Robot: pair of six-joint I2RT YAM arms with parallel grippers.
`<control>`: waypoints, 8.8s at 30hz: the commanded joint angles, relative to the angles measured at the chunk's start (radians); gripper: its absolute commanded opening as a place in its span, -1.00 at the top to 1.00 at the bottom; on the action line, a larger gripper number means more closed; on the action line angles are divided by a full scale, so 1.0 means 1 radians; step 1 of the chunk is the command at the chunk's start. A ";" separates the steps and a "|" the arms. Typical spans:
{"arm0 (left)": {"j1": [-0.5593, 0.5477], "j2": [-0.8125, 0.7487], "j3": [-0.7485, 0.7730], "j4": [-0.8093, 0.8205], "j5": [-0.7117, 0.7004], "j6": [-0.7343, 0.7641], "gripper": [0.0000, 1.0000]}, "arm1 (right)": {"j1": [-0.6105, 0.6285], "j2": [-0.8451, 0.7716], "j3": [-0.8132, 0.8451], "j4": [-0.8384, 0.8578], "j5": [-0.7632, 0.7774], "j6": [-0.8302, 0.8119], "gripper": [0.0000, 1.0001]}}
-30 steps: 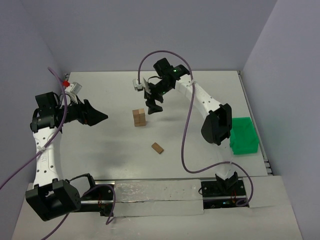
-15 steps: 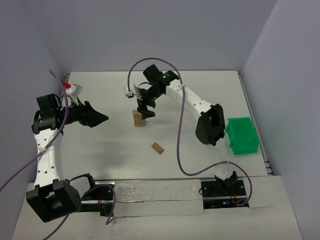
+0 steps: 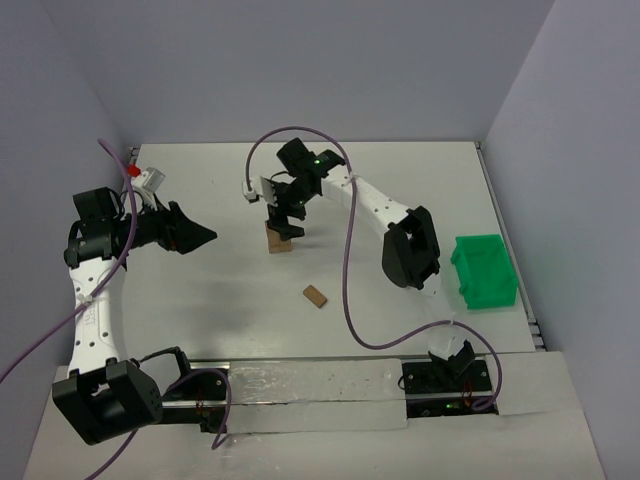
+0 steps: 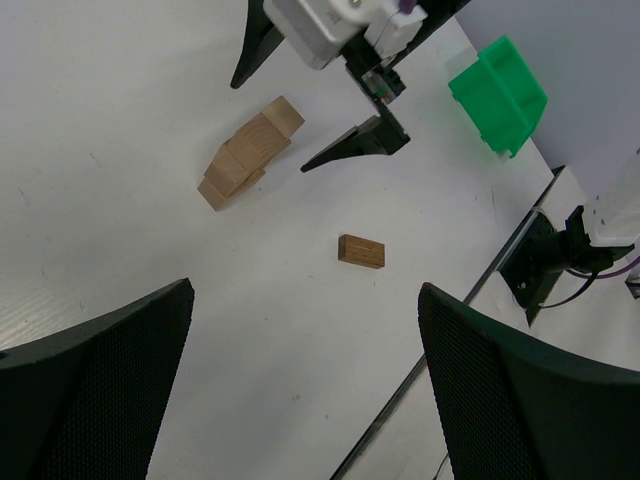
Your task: Build the wood block tower
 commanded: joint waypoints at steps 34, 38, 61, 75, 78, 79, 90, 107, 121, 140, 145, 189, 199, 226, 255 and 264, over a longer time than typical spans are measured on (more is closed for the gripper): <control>0.001 -0.003 -0.009 0.041 0.009 -0.002 -0.97 | 0.048 0.120 0.077 0.066 0.101 0.023 -0.34; 0.001 0.000 -0.007 0.038 0.009 0.003 -0.97 | 0.049 0.122 0.078 0.063 0.100 0.019 -0.28; 0.002 0.004 -0.009 0.037 0.011 0.008 -0.97 | 0.063 0.123 0.070 0.061 0.117 0.021 -0.10; 0.003 0.005 -0.010 0.041 0.012 0.006 -0.96 | 0.063 0.123 0.067 0.051 0.112 0.020 -0.01; 0.002 0.007 -0.010 0.042 0.013 0.007 -0.96 | 0.062 0.120 0.068 0.047 0.110 0.022 -0.06; 0.002 0.007 -0.010 0.043 0.014 0.006 -0.96 | 0.063 0.120 0.067 0.046 0.109 0.025 -0.09; 0.002 0.009 -0.006 0.041 0.016 0.004 -0.96 | 0.072 0.125 0.077 0.046 0.116 0.056 -0.44; 0.002 0.014 -0.001 0.043 0.022 0.003 -0.96 | 0.074 0.151 0.119 0.016 0.113 0.096 -0.17; 0.003 0.014 -0.001 0.044 0.023 -0.002 -0.95 | 0.074 0.152 0.116 0.018 0.120 0.111 -0.41; 0.002 0.011 -0.007 0.043 0.026 0.002 -0.95 | 0.071 0.094 0.108 0.023 0.108 0.107 -0.91; 0.002 0.008 -0.005 0.039 0.027 0.004 -0.95 | 0.071 0.071 0.117 0.016 0.107 0.107 -0.95; -0.200 0.058 -0.149 0.295 -0.638 -0.312 0.20 | -0.086 -0.528 -0.433 0.453 0.395 0.872 -0.60; -0.461 0.264 -0.048 0.296 -0.991 -0.465 0.17 | -0.083 -0.422 -0.481 0.422 0.726 1.202 -0.55; -0.572 0.527 0.069 0.354 -0.927 -0.511 0.13 | 0.013 -0.186 -0.426 0.366 0.643 1.291 -0.48; -0.631 0.585 0.128 0.346 -0.939 -0.508 0.14 | 0.018 -0.178 -0.434 0.378 0.605 1.284 -0.48; -0.633 0.582 0.123 0.348 -0.933 -0.508 0.14 | 0.024 -0.180 -0.434 0.383 0.593 1.277 -0.47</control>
